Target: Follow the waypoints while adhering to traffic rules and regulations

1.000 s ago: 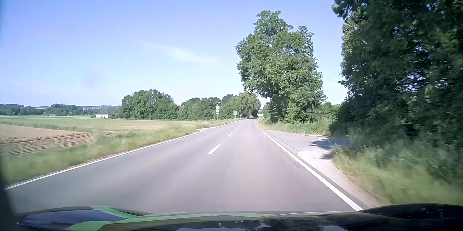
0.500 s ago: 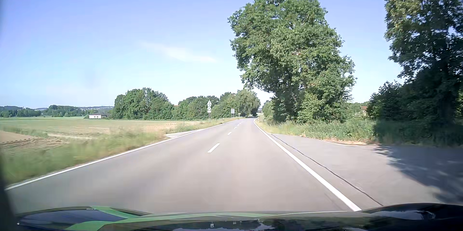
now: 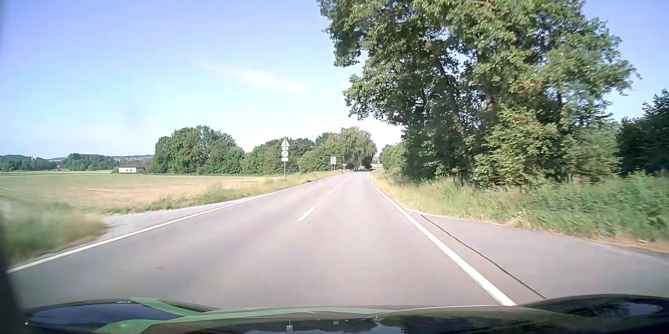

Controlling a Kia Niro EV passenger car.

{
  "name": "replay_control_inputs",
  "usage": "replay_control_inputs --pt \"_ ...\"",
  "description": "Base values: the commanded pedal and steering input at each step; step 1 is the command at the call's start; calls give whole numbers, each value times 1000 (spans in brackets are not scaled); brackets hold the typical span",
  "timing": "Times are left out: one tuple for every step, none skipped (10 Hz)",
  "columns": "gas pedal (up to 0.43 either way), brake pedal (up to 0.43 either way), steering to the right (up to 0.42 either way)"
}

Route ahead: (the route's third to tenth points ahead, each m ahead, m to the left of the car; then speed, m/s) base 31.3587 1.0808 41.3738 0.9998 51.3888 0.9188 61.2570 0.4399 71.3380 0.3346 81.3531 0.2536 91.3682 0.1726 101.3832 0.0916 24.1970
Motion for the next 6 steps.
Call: replay_control_inputs --pt "189 0 0" --pt "197 0 0" --pt "197 0 0" --pt "197 0 0" --pt "169 0 0" --pt "138 0 0"
